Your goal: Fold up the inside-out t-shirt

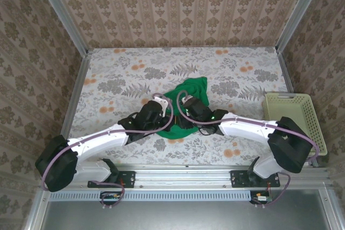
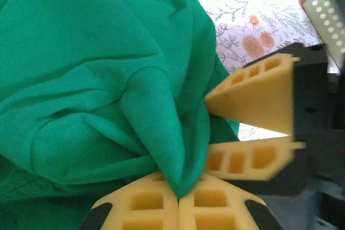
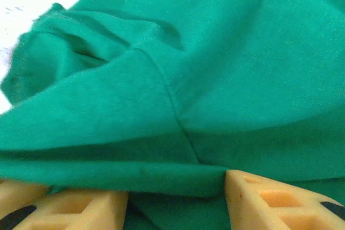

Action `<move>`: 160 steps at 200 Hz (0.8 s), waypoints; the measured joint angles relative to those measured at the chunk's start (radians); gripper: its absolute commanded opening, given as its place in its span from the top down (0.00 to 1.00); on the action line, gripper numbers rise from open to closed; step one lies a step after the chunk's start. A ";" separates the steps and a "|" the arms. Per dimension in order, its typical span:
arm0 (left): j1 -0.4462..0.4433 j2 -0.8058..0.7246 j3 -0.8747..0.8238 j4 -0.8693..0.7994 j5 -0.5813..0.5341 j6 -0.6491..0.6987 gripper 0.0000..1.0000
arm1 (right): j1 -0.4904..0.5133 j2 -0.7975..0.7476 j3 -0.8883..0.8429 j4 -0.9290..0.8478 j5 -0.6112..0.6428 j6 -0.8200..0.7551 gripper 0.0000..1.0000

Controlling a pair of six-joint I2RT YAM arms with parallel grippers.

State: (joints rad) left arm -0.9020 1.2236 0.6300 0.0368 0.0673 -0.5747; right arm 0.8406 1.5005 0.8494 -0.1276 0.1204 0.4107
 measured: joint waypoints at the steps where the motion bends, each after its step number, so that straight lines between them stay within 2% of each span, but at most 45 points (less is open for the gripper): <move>1: 0.000 0.000 0.000 0.000 0.001 0.000 1.00 | 0.000 0.002 0.000 0.000 0.001 -0.001 0.48; 26: 0.000 -0.002 -0.001 0.016 0.016 0.000 1.00 | 0.000 0.054 0.001 0.017 0.034 -0.026 0.52; 60: 0.006 -0.011 -0.001 0.024 0.032 0.000 1.00 | 0.000 0.068 0.001 0.022 0.069 -0.050 0.82; 85: 0.024 -0.019 -0.003 0.024 0.035 0.000 1.00 | 0.000 0.025 -0.017 0.031 0.084 -0.050 0.96; 97: 0.039 -0.028 -0.008 0.025 0.039 -0.001 0.97 | -0.002 -0.018 -0.039 0.037 0.082 -0.046 1.00; 116: 0.073 -0.037 -0.028 0.039 0.056 -0.002 0.89 | -0.019 -0.095 -0.082 0.057 0.053 -0.037 1.00; 141: 0.100 -0.037 -0.042 0.038 0.071 -0.004 0.74 | -0.065 -0.187 -0.162 0.101 -0.006 -0.005 1.00; 160: 0.103 -0.037 -0.040 0.013 0.059 0.015 0.66 | -0.099 -0.234 -0.224 0.129 -0.065 0.026 1.00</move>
State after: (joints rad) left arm -0.7986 1.1862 0.5903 0.0494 0.1265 -0.5594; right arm 0.7418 1.2667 0.6258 0.0017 0.0551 0.4362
